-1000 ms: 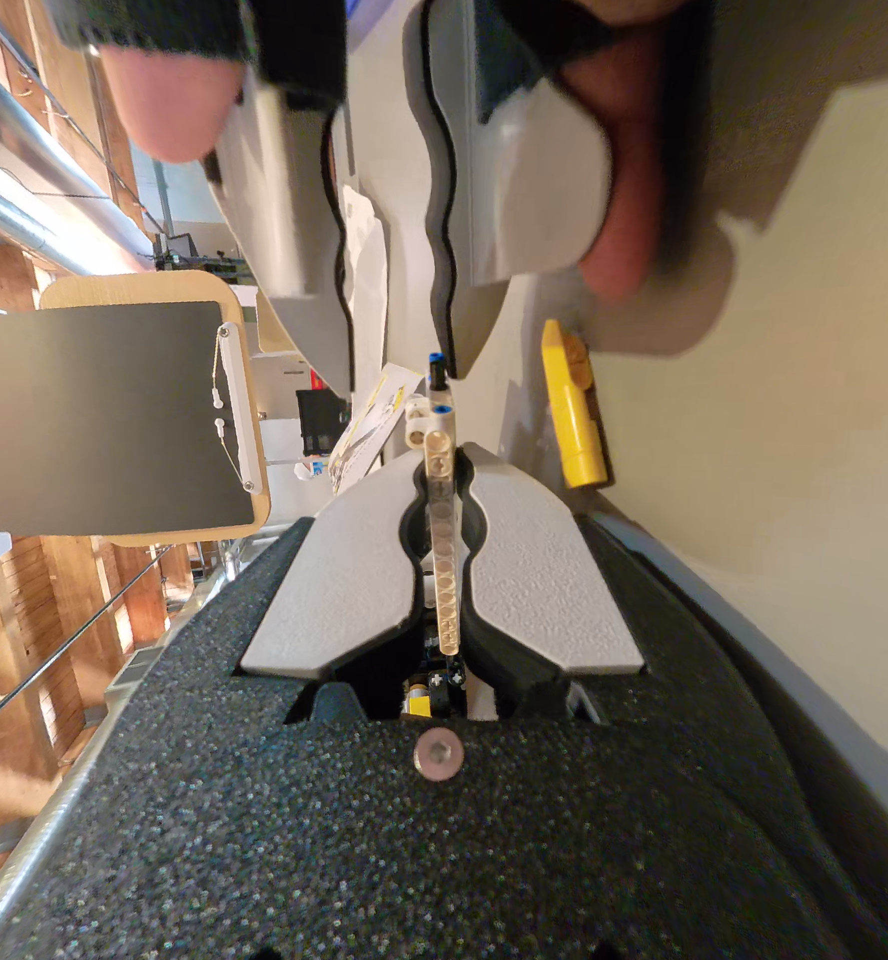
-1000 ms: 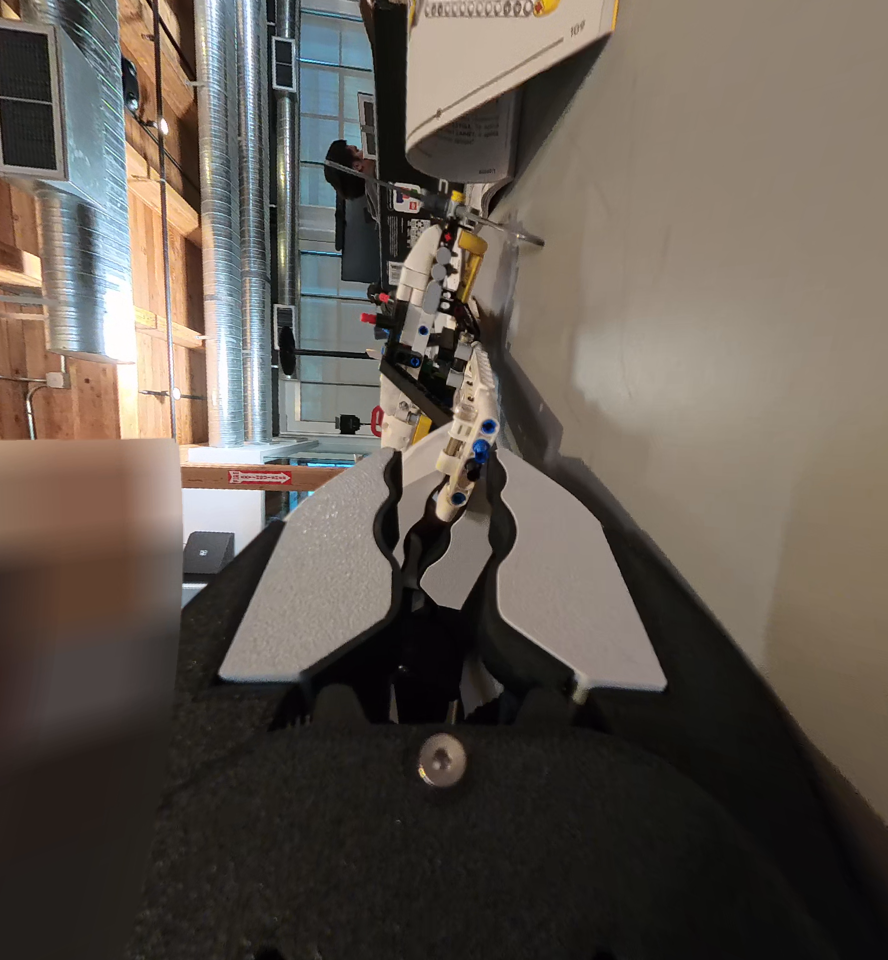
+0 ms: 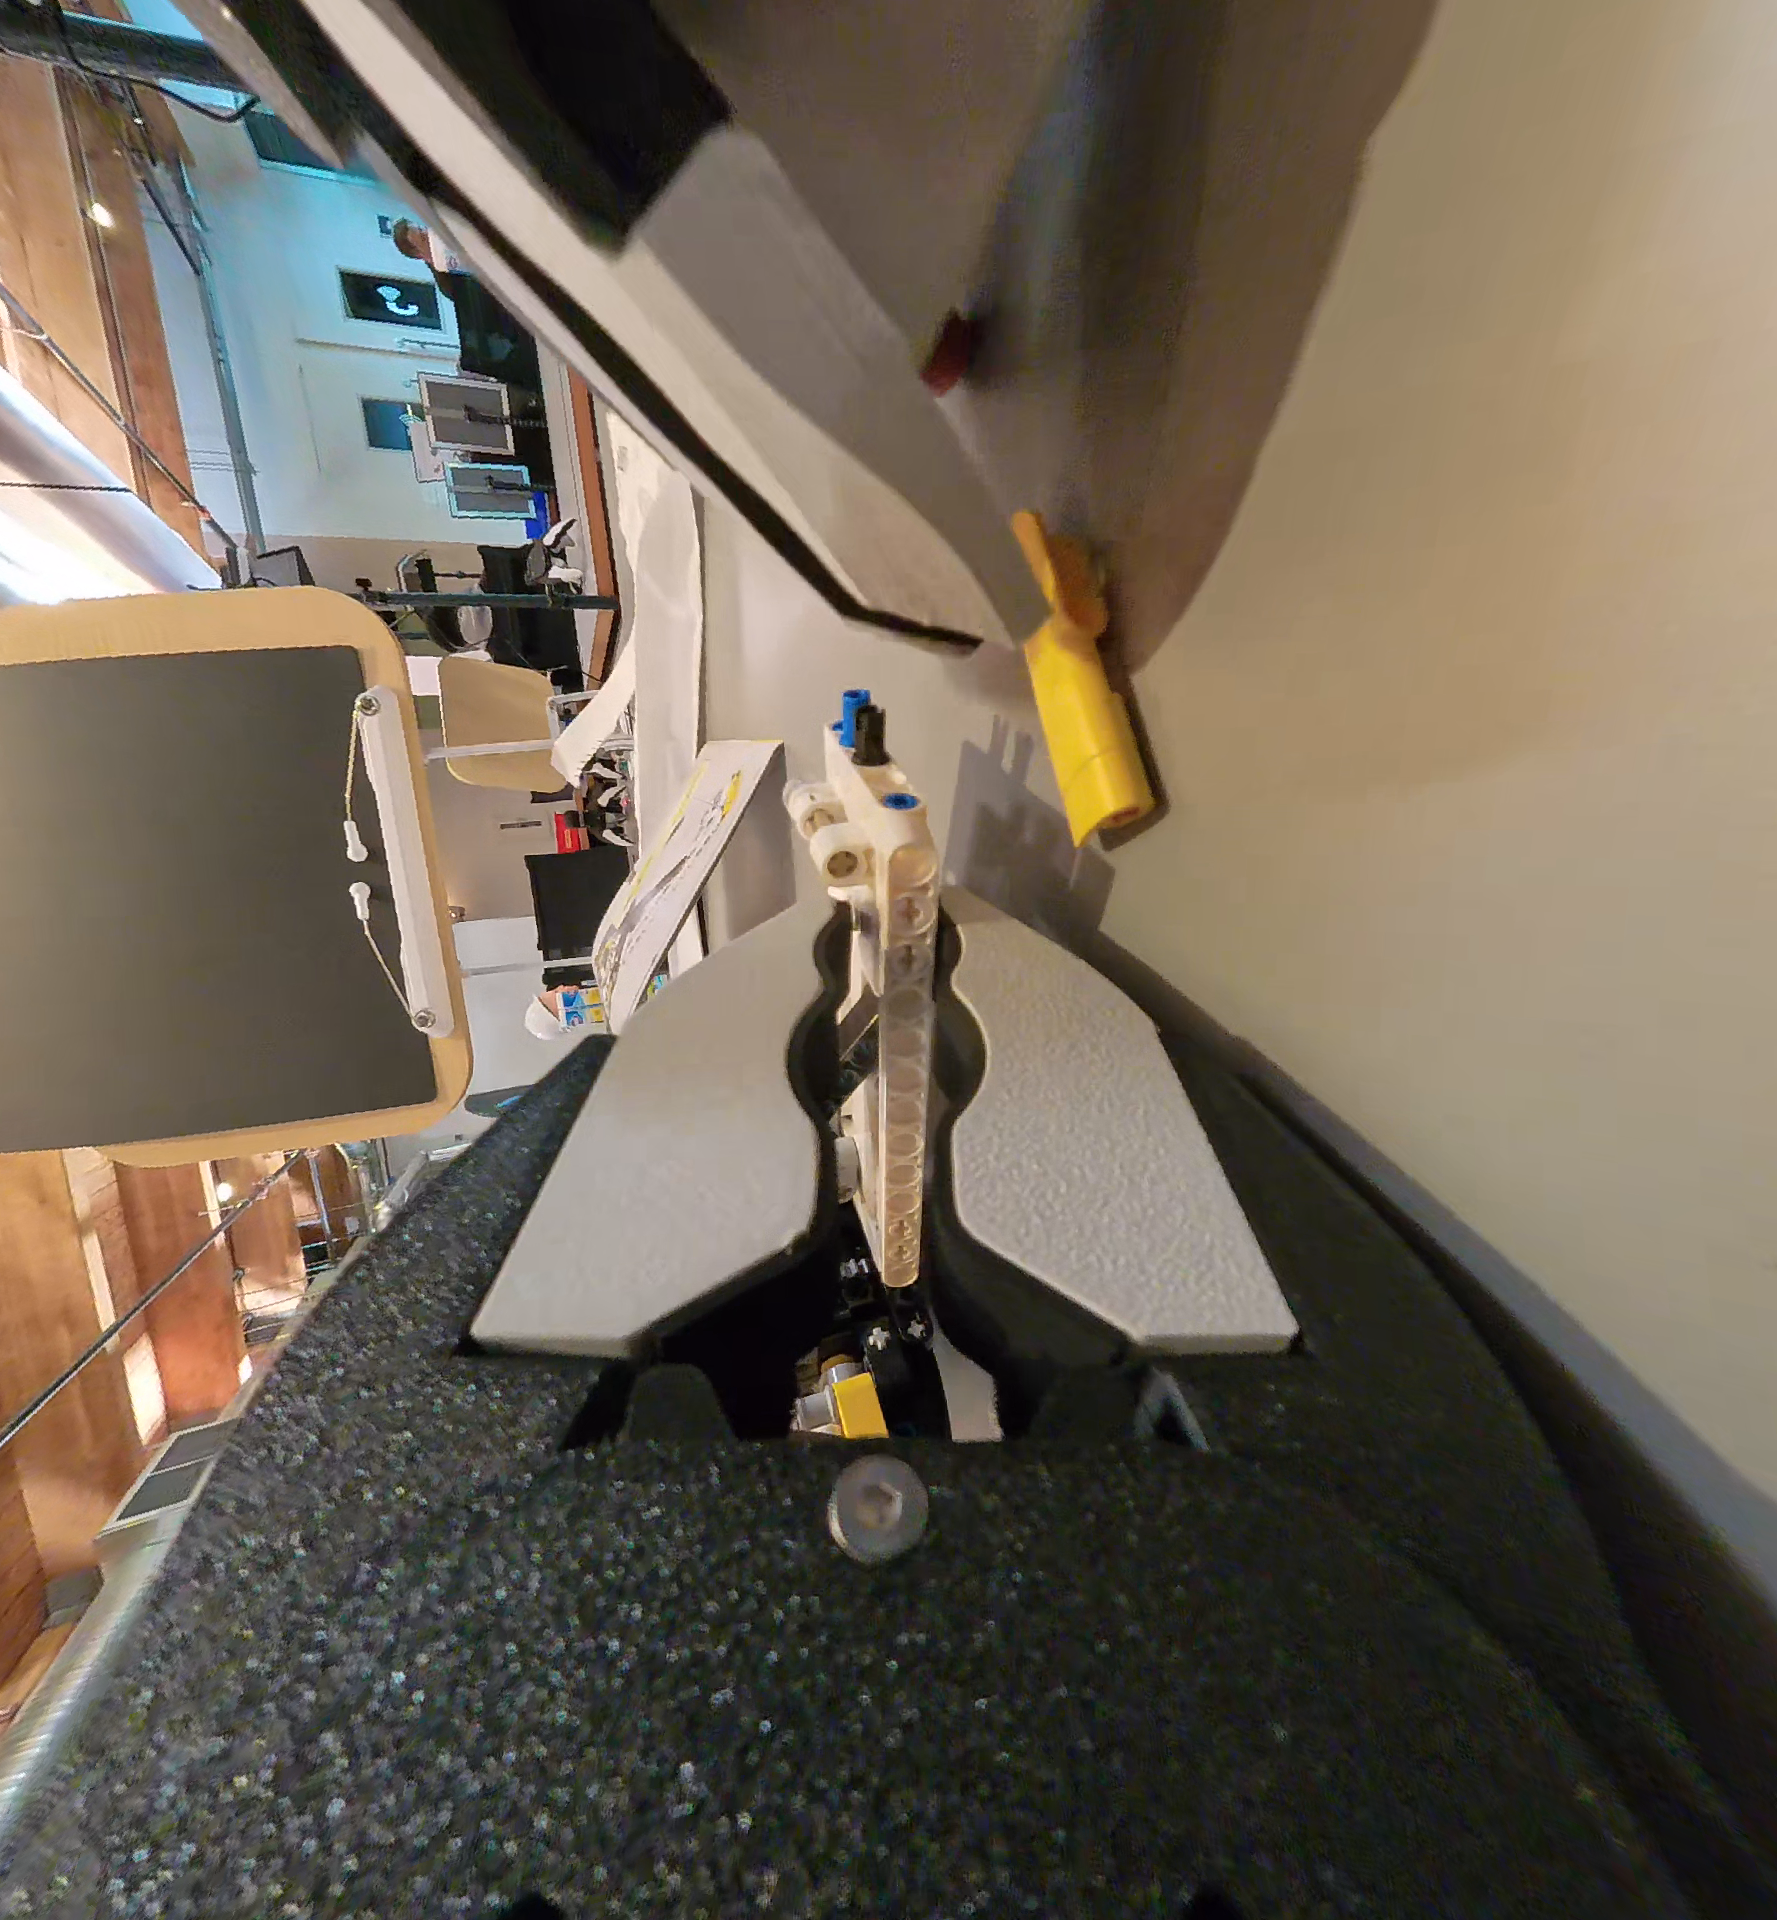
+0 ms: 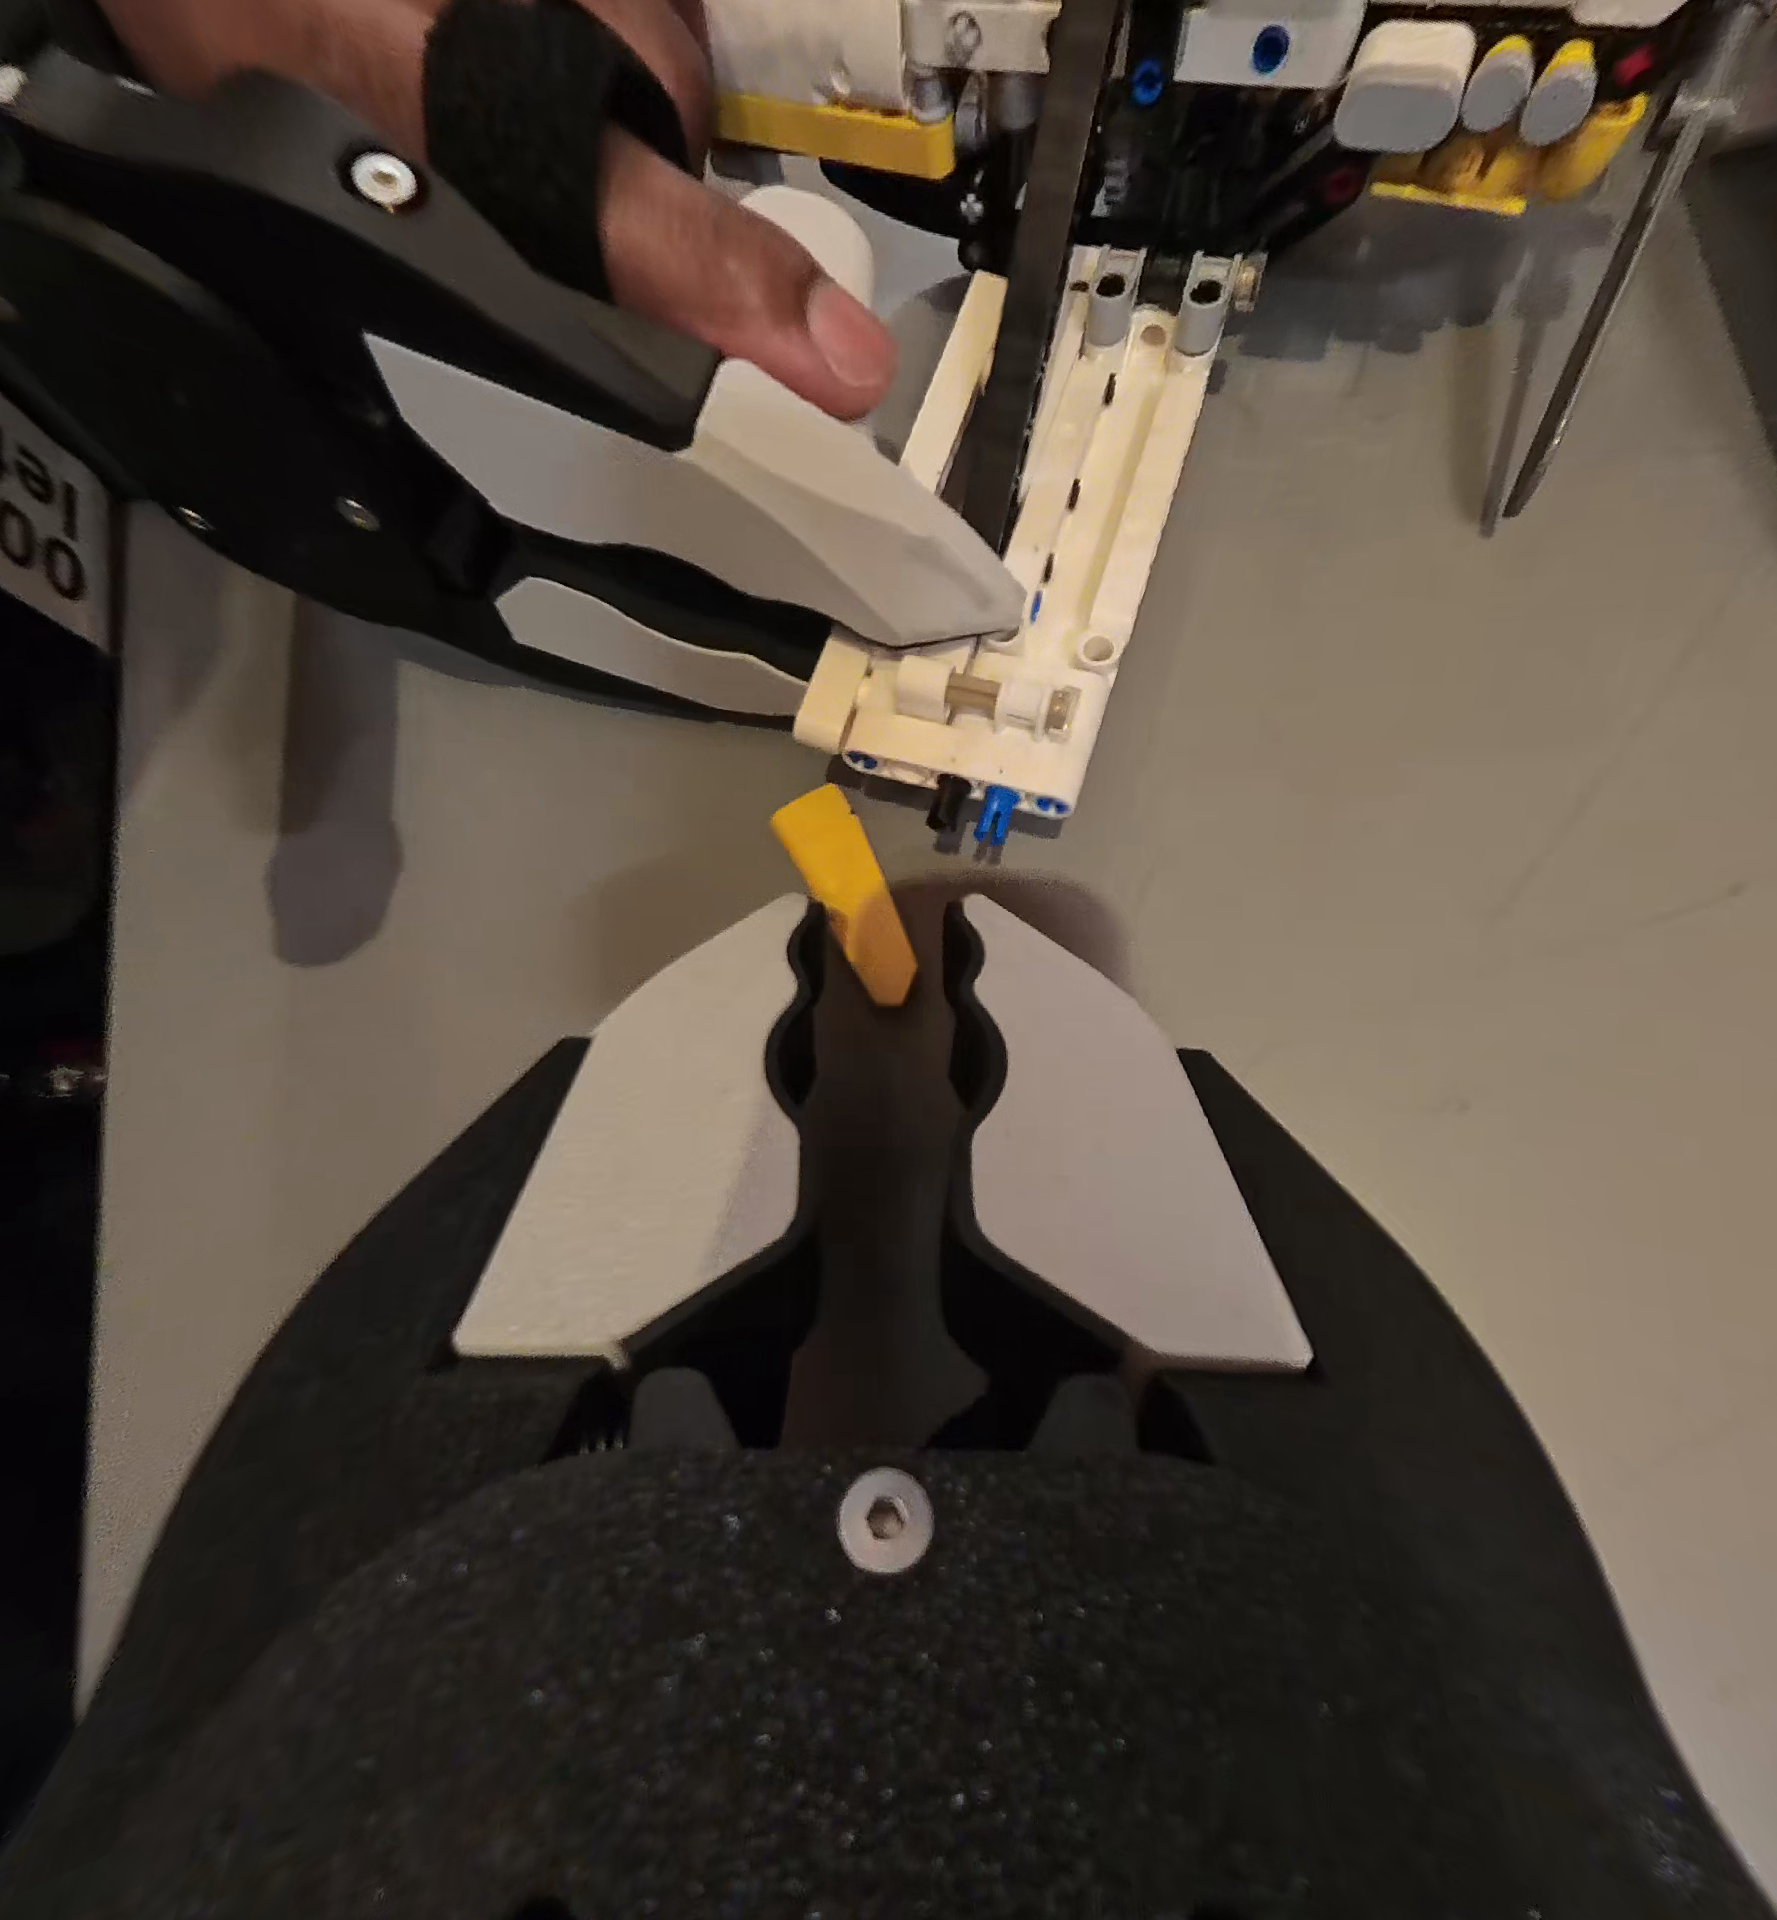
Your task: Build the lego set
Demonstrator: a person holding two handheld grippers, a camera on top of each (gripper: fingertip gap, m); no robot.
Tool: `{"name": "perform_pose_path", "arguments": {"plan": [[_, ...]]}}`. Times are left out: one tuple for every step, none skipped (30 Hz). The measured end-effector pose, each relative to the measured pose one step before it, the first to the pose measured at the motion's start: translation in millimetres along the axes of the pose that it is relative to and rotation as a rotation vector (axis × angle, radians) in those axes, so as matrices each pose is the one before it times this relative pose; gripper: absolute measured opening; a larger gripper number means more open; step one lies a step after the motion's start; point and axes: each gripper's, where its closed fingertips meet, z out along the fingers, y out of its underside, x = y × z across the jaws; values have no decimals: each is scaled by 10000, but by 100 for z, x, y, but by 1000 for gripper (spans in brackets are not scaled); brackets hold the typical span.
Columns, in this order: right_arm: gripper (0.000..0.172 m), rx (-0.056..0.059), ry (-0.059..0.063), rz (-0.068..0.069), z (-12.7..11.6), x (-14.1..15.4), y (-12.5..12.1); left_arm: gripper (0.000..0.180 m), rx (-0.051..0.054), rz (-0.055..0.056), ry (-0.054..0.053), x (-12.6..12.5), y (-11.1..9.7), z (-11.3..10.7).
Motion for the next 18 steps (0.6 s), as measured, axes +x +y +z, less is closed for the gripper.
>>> {"name": "perform_pose_path", "arguments": {"plan": [[21,-109,127,-158,178,202,-33,13,14,-54,14,-17,17,-4],[20,-107,68,-132,177,81,0,14,16,-54,11,-14,22,7],[20,-95,38,-159,136,-12,37,14,19,-57,12,-11,40,2],[19,-65,15,-177,102,-112,30,14,21,-58,14,-17,35,0],[19,-71,-33,-200,83,-218,64,14,12,-71,23,-3,46,6],[18,-100,21,-219,83,-162,137,14,11,-90,38,0,43,23],[17,-37,83,-195,38,-43,55,14,14,-91,43,3,31,14],[16,-10,15,-115,5,-81,35,15,19,-78,30,-9,25,9],[15,-5,-39,-57,-15,-96,34,15,18,-72,30,-3,34,5],[14,3,-54,-56,-29,-103,43,15,19,-68,31,-3,19,5],[14,40,-47,-78,-51,-107,9,16,12,-56,29,3,30,8],[14,88,-39,-88,-87,-113,-36,16,5,-52,28,2,24,4],[13,155,-13,-90,-157,-91,-133,16,4,-50,24,-8,18,9],[13,278,47,-106,-239,7,-277,16,8,-53,18,-17,12,-5],[13,314,121,-145,-321,179,-304,16,6,-64,34,15,15,10],[13,229,195,-191,-350,335,-151,17,-2,-59,37,17,18,28],[13,121,294,-263,-362,507,19,17,-13,-42,32,23,17,22],[13,52,356,-342,-379,581,159,17,-15,-47,19,-1,9,24]]}}
